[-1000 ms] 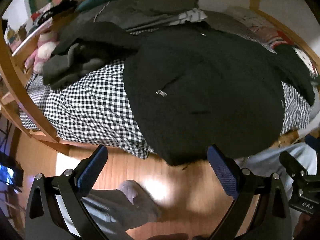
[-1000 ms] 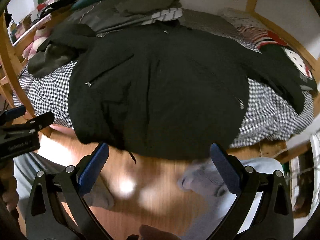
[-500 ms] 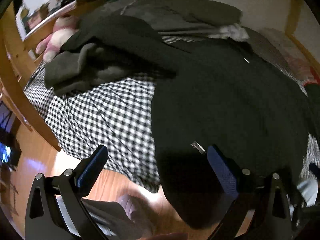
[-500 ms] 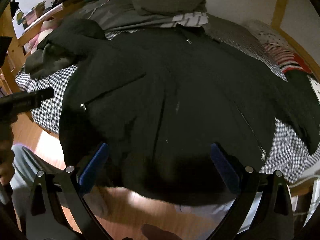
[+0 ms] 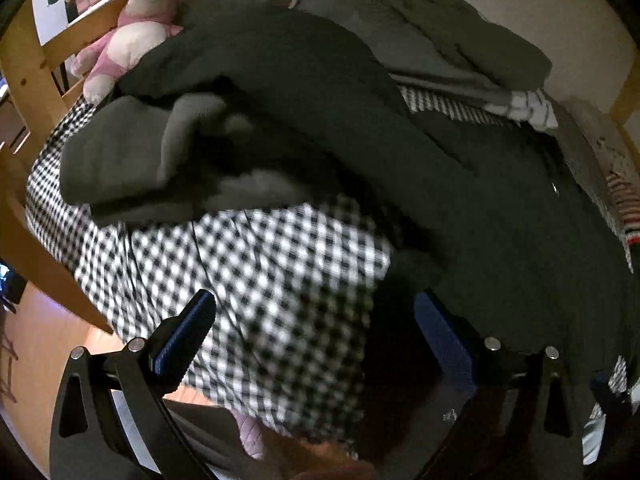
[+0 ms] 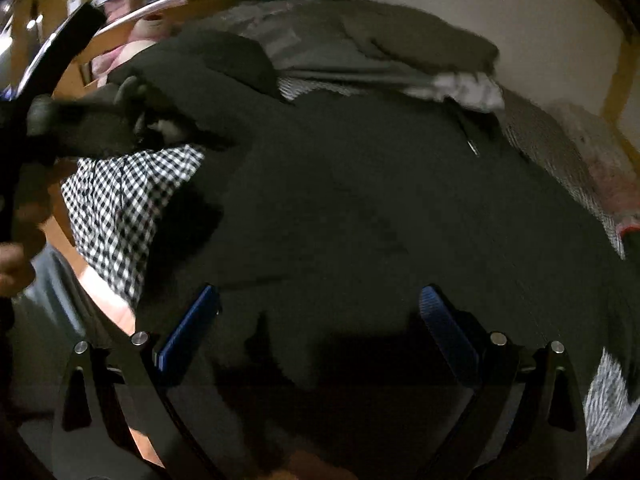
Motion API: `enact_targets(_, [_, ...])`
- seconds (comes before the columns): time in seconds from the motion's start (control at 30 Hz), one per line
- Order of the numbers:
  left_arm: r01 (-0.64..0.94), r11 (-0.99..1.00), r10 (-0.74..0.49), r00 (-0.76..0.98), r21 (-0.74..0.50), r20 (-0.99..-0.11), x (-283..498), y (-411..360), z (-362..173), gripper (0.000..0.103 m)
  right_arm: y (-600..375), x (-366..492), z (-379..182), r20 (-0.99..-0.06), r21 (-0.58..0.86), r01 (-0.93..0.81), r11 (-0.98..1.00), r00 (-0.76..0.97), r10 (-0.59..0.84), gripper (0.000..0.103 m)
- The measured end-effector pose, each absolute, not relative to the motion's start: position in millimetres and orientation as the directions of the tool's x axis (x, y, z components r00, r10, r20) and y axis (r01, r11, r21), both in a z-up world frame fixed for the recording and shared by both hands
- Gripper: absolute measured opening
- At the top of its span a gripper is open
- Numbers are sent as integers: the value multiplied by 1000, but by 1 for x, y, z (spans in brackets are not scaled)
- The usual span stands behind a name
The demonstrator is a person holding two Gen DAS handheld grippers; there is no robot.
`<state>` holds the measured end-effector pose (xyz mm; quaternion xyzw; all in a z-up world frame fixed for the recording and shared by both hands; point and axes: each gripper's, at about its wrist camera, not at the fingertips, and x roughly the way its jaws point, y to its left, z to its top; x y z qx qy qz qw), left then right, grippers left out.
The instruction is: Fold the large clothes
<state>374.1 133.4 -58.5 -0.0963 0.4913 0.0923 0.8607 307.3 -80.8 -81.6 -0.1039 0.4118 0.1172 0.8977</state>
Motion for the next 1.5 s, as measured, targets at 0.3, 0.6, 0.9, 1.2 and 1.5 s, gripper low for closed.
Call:
enact_targets(0.3, [-285,934,-19,562,-215,-827,417,186,-31,97,-4,340,-79,-605,-309,-418,854,779,163,100])
enact_targets(0.6, [-302,901,-71,605,-310,-793,448,220,-23,97,91,371,-90,-348,-640,-388,663,916,201,99])
enact_targets(0.9, [-282,905,-67,643,-318,-763,456,237,-13,97,122,423,-100,-435,-616,-384,688,894,109,33])
enact_targets(1.2, [-393,726,-139,720,-564,-680,441,287,-38,97,82,425,-66,-345,-501,-279,819,932,106,4])
enact_targets(1.5, [-270,614,-293,794,-741,-532,440,291,-46,97,23,388,-44,-258,-443,-184,878,963,72,4])
